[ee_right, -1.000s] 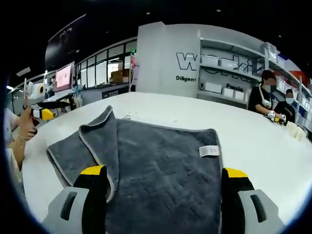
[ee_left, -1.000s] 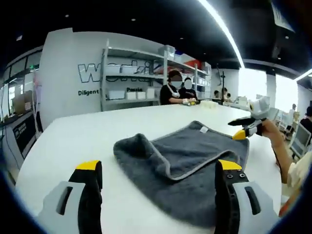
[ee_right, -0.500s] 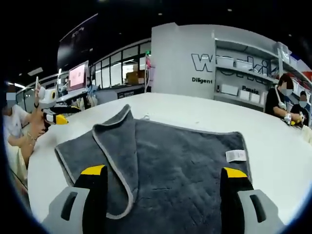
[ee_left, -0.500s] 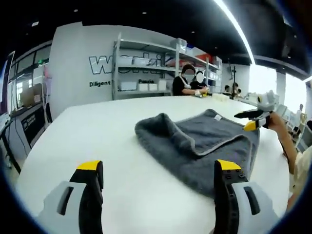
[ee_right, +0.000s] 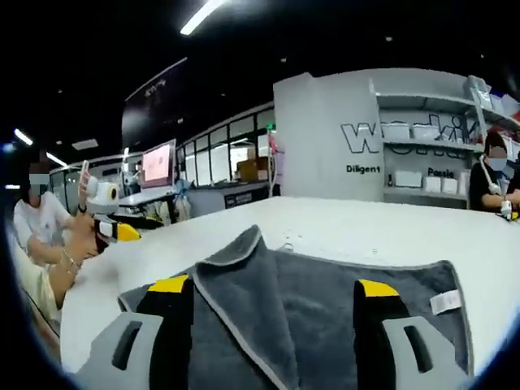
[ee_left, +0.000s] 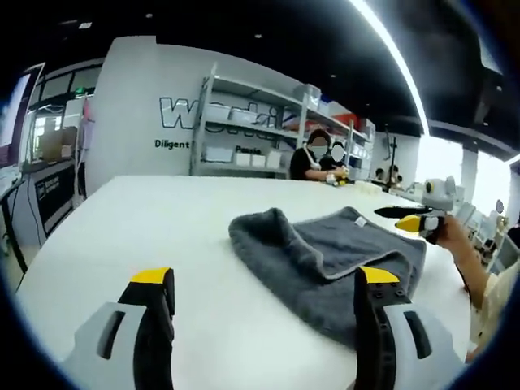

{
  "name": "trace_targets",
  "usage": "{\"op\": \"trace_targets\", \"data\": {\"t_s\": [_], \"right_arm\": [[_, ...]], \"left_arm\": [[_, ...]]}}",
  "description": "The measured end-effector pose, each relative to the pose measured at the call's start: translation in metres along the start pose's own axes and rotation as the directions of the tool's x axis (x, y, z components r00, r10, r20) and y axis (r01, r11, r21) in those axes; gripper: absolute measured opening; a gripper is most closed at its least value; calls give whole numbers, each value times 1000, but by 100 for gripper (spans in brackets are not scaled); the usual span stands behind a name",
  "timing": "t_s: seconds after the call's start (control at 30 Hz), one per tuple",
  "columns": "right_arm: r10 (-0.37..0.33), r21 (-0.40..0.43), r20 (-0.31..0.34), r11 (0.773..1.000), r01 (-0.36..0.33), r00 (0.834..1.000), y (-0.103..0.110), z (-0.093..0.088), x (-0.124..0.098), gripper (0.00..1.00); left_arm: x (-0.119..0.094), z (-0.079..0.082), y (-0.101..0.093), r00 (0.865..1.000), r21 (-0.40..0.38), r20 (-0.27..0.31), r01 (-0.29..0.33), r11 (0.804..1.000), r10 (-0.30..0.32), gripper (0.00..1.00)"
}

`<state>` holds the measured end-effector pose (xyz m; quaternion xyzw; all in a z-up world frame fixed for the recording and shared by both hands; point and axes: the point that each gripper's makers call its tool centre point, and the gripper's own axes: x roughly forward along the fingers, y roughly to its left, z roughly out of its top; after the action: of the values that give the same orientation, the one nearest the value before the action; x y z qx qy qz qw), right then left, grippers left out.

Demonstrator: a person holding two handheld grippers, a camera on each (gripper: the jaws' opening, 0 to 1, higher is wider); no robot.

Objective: Fold the towel on the table until its edges align and the towel forms a compact rectangular stack.

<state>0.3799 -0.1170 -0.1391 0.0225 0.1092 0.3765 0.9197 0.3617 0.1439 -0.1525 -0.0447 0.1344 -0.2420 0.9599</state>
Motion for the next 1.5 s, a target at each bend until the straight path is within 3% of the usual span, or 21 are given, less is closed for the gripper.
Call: {"op": "trace_targets", "data": {"t_s": [0.13,0.3,0.5,0.7,0.83,0.97,1.03,1.07,1.17,1.4,1.5], "right_arm": [[52,3,-40,999,-52,998,30,-3,27,74],[96,-2,-98,995,-97,991,60,-15,57,55],[111,18,-147,994,-109,983,78,-24,84,30],[150,62,-207,988,-140,967,95,-39,110,28],[139,68,-229,990,-127,963,96,-47,121,26],[82,70,-226,995,-67,971,79,-43,135,23],[56,42,-242,998,-47,969,75,-45,135,9],[49,24,-238,999,-45,970,76,-46,134,4],[42,3,-229,999,-42,973,74,-43,132,1],[38,-23,-195,999,-43,980,70,-26,115,0],[-31,-98,-166,995,15,986,54,-9,102,0]], "left_arm": [[0,0,6,1000,-8,0,-19,1000,19,89],[0,-1,11,999,-17,0,-33,999,33,89],[-3,2,14,999,-37,15,-35,999,35,88],[-6,7,17,998,-35,32,-54,998,55,87],[-8,9,19,997,-41,48,-61,997,63,87],[-8,10,19,996,-32,50,-71,997,72,86],[-9,10,19,996,-29,51,-72,997,73,86],[-9,10,19,996,-33,51,-70,997,71,86],[-9,9,20,996,-37,48,-70,997,72,86],[-10,9,17,996,-36,51,-66,997,67,86],[-10,9,17,997,-37,49,-66,997,68,86]]}}
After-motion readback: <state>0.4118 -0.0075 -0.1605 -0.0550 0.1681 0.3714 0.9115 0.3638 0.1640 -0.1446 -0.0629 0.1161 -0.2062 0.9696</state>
